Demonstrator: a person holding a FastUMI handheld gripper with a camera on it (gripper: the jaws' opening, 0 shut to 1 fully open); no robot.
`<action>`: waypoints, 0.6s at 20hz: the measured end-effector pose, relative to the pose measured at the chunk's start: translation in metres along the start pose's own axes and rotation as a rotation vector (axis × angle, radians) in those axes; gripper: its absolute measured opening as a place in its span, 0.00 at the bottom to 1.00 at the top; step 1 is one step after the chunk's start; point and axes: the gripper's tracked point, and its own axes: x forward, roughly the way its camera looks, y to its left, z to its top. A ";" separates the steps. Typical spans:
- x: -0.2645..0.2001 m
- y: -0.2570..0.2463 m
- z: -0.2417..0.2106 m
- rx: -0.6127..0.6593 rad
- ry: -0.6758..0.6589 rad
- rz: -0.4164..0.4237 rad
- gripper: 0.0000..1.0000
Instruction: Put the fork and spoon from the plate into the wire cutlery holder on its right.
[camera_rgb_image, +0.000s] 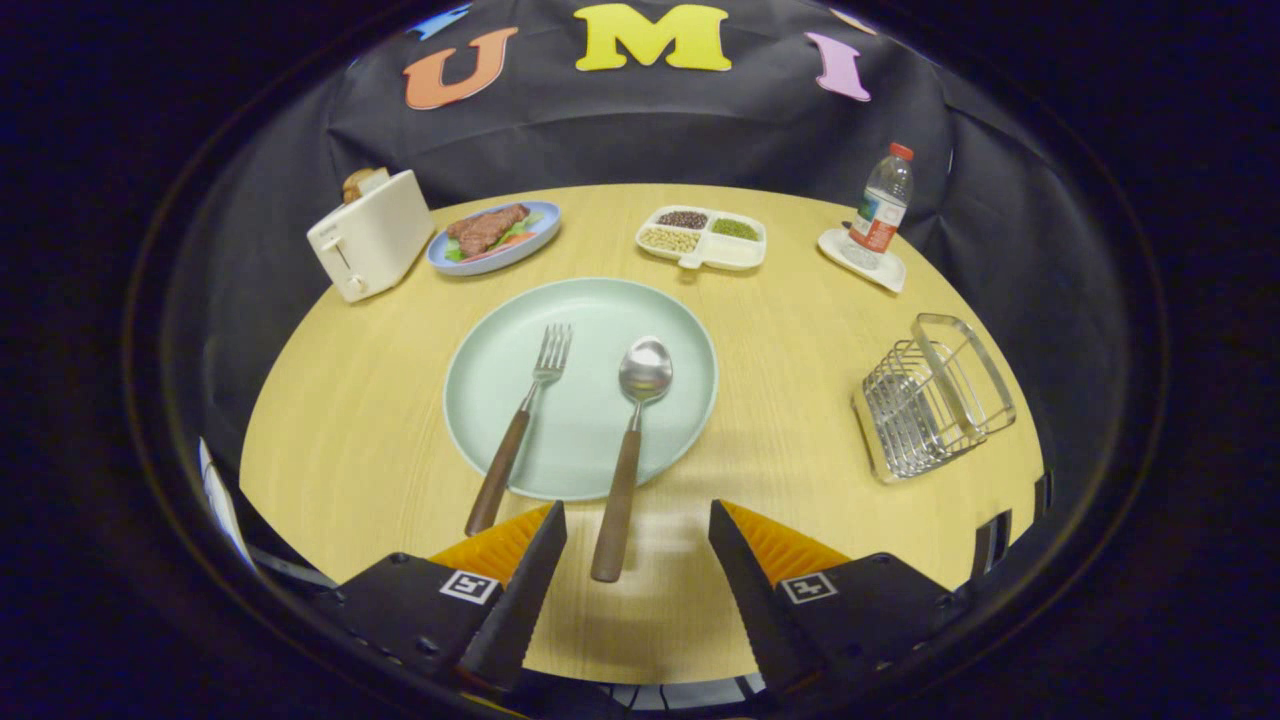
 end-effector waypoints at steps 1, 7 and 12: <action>0.005 0.002 -0.002 0.003 0.029 0.003 0.84; 0.007 0.011 -0.002 -0.016 0.076 0.022 0.55; 0.016 0.015 -0.003 -0.015 0.109 0.026 0.37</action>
